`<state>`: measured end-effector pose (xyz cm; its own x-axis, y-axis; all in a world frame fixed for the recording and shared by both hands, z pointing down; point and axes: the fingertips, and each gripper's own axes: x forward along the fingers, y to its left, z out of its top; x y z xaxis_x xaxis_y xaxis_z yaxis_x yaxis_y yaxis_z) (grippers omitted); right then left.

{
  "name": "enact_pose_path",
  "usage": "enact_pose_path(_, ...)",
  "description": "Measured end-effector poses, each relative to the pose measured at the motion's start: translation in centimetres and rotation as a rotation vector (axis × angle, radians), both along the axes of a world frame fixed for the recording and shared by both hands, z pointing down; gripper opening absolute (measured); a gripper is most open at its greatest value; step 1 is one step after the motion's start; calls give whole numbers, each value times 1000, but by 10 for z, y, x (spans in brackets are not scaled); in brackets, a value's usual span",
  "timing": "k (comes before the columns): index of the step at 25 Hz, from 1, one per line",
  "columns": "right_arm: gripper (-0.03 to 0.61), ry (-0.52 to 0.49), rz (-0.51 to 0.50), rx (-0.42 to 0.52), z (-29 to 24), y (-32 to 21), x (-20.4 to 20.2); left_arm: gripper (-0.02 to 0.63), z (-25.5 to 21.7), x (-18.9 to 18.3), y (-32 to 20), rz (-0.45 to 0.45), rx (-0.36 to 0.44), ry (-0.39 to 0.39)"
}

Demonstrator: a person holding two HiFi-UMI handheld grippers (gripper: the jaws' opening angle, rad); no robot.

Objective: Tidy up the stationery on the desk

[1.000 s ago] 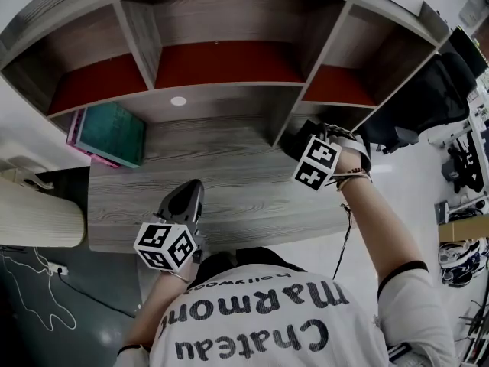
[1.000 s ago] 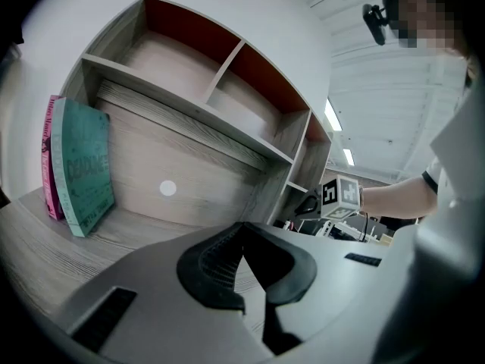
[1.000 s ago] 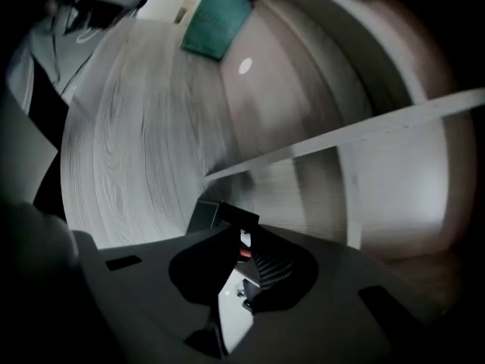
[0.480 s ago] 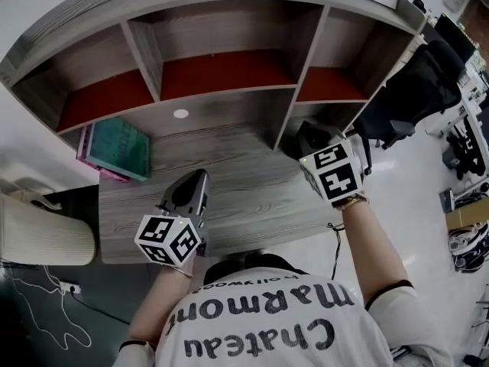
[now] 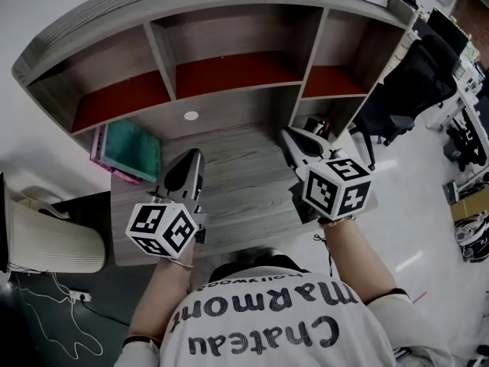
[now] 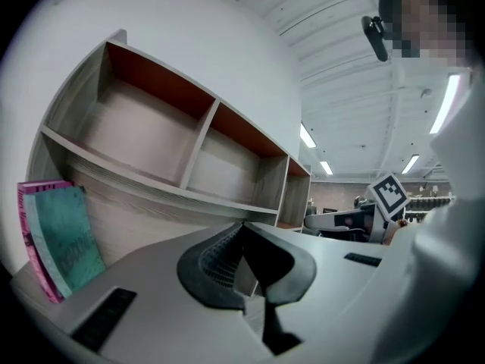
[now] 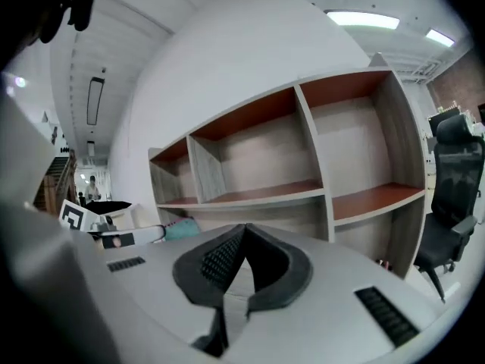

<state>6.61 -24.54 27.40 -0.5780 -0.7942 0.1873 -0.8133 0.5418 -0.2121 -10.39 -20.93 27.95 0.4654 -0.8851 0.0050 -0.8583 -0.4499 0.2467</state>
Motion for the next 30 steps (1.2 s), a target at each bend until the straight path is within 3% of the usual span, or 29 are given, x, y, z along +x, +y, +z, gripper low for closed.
enact_pose_path(4, 12, -28, 12, 85, -9, 20, -26, 15, -5, -9, 8, -1, 7, -2)
enact_pose_path(10, 12, -11, 14, 118, 0, 45, -64, 15, -2, -17, 21, 16, 9, -24)
enact_pose_path(16, 12, 34, 39, 103, 20, 59, -84, 15, 17, -30, 35, -38, -20, -102)
enact_pose_path(30, 12, 82, -46, 40, 51, 67, -92, 15, 38, -42, 56, -108, -82, -85)
